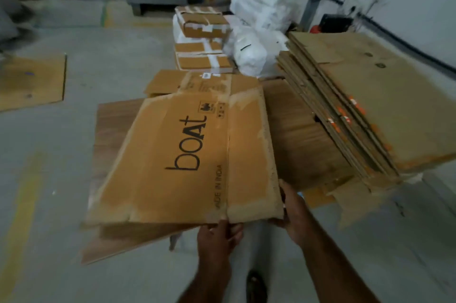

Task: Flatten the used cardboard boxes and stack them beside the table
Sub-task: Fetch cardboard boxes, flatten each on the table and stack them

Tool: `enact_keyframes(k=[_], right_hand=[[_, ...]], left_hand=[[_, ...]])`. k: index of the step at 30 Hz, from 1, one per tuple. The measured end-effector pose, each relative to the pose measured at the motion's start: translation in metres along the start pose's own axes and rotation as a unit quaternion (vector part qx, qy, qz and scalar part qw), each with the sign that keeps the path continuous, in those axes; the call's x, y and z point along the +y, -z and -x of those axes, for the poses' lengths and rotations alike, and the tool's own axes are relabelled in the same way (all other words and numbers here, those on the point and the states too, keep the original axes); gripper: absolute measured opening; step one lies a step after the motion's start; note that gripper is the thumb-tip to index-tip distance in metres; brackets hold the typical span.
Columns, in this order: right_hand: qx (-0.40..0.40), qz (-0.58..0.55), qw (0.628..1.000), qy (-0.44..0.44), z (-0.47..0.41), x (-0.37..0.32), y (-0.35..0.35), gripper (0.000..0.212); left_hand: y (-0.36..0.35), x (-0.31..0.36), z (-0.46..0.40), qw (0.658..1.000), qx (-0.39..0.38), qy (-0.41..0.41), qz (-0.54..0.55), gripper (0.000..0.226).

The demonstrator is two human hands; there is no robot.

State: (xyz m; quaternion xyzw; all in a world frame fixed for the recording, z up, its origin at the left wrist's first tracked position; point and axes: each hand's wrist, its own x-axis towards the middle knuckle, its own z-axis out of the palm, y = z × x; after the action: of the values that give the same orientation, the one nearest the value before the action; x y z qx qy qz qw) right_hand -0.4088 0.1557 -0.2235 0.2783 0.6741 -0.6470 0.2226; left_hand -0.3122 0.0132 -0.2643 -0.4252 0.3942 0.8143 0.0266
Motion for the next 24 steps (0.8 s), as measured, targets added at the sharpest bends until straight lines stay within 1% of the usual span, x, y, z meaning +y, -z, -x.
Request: enact_keyframes(k=[1, 2, 4, 6, 8, 10, 12, 14, 16, 17, 19, 20, 22, 24], right_hand=[[-0.006, -0.071, 0.997, -0.007, 0.008, 0.004, 0.015, 0.041], [-0.008, -0.114, 0.993, 0.0, 0.013, 0.008, 0.028, 0.042], [0.014, -0.147, 0.989, 0.021, 0.008, 0.014, 0.054, 0.036], [0.028, -0.157, 0.987, 0.001, -0.008, 0.021, 0.075, 0.029], [0.03, -0.166, 0.986, -0.019, -0.027, 0.029, 0.091, 0.032], [0.05, -0.136, 0.989, -0.013, -0.045, 0.032, 0.109, 0.031], [0.055, -0.131, 0.99, -0.015, -0.057, 0.026, 0.125, 0.029], [0.053, -0.136, 0.989, -0.008, -0.069, 0.017, 0.141, 0.024], [0.048, -0.142, 0.989, 0.002, -0.079, 0.007, 0.157, 0.022], [0.044, -0.148, 0.988, 0.004, -0.084, 0.003, 0.163, 0.024], [0.031, -0.173, 0.984, 0.003, -0.091, -0.005, 0.17, 0.03], [0.021, -0.19, 0.981, -0.001, -0.092, -0.009, 0.17, 0.03], [-0.001, -0.214, 0.977, 0.0, -0.09, -0.017, 0.17, 0.026], [-0.014, -0.193, 0.981, 0.027, -0.088, -0.026, 0.17, 0.026]], left_hand=[[-0.016, -0.013, 0.005, 1.0, -0.016, 0.006, -0.007, 0.017], [-0.028, -0.023, 0.009, 0.999, -0.03, 0.011, -0.015, 0.017], [-0.05, -0.037, 0.014, 0.998, -0.05, 0.028, -0.034, 0.022], [-0.066, -0.046, 0.015, 0.995, -0.063, 0.048, -0.061, 0.025], [-0.082, -0.051, 0.013, 0.991, -0.049, 0.077, -0.096, 0.019], [-0.095, -0.059, 0.008, 0.986, -0.038, 0.105, -0.12, 0.016], [-0.098, -0.063, -0.001, 0.984, -0.023, 0.124, -0.123, 0.03], [-0.09, -0.063, -0.012, 0.988, 0.026, 0.125, -0.087, 0.044], [-0.072, -0.057, -0.015, 0.991, 0.093, 0.093, -0.006, 0.047], [-0.063, -0.053, -0.017, 0.991, 0.106, 0.073, 0.039, 0.046], [-0.057, -0.05, -0.014, 0.989, 0.1, 0.037, 0.106, 0.046], [-0.057, -0.049, -0.013, 0.986, 0.094, 0.01, 0.134, 0.049], [-0.073, -0.043, -0.008, 0.976, 0.11, -0.062, 0.178, 0.055], [-0.081, -0.037, -0.007, 0.97, 0.116, -0.116, 0.18, 0.054]])
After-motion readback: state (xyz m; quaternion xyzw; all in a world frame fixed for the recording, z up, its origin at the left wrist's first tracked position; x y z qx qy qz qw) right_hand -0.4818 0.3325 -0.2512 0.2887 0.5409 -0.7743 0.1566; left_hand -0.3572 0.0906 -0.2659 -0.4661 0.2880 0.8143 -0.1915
